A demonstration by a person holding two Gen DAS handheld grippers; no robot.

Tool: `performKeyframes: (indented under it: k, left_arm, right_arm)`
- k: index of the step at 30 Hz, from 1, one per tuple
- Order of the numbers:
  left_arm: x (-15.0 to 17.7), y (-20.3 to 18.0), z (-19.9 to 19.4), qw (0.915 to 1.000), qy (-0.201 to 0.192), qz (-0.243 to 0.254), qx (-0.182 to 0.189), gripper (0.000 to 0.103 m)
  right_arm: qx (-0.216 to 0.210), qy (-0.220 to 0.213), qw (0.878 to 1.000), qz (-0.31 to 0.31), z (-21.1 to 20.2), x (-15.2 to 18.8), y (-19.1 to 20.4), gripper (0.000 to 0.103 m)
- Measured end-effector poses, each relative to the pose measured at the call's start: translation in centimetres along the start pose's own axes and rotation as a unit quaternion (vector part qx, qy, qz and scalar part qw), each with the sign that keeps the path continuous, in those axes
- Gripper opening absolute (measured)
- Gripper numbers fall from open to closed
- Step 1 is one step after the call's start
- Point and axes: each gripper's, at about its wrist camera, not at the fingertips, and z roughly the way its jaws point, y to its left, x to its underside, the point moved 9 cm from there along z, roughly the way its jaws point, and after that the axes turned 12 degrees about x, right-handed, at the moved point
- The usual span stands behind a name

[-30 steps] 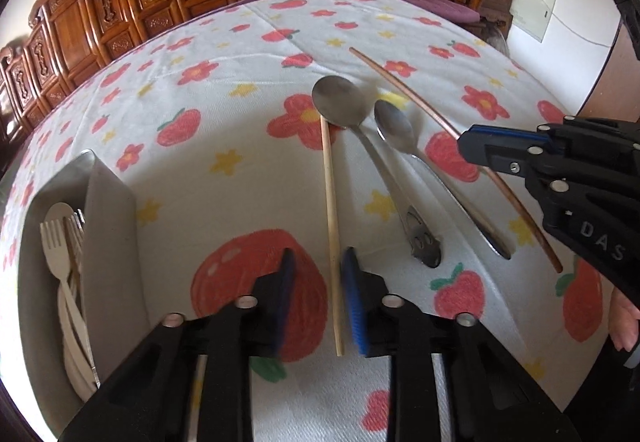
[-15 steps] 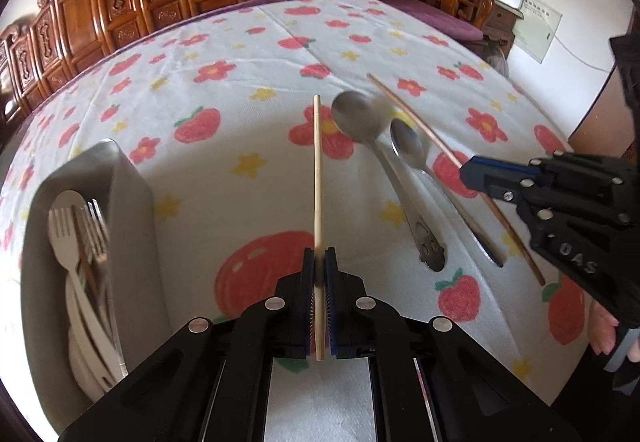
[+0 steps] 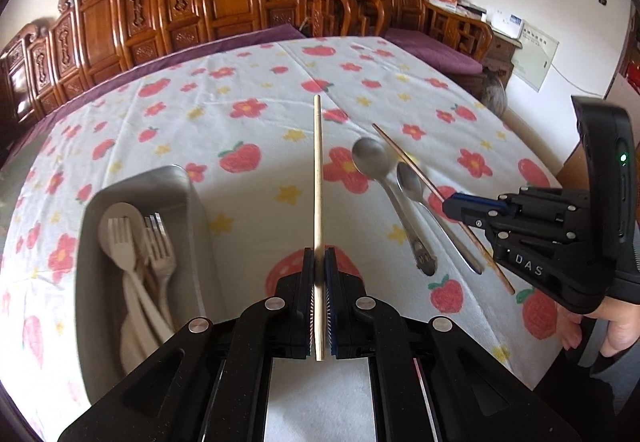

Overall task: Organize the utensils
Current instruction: 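Carry the chopstick in the left tool into the tray and release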

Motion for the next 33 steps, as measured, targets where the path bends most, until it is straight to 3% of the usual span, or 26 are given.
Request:
performKeyframes:
  k: [13,24,33]
  left_arm:
    - [1.0,1.0,-4.2,0.9995,-0.013,0.001,-0.030,0.004]
    - [1.9,4.3,-9.0,0.9971,-0.024,-0.015,-0.071,0.004]
    - [2.8,7.3,-8.8,0.9960,-0.009,-0.035,-0.082,0.004]
  right_arm:
    - [-0.024,-0.039,0.999,-0.017,-3.3,-1.8,2.5,0.006]
    - [-0.057,-0.059,0.996,-0.045,-6.1,-2.1,6.9,0.006]
    - [-0.083,-0.063,0.993,-0.054,-7.5,-2.1,9.3,0.006]
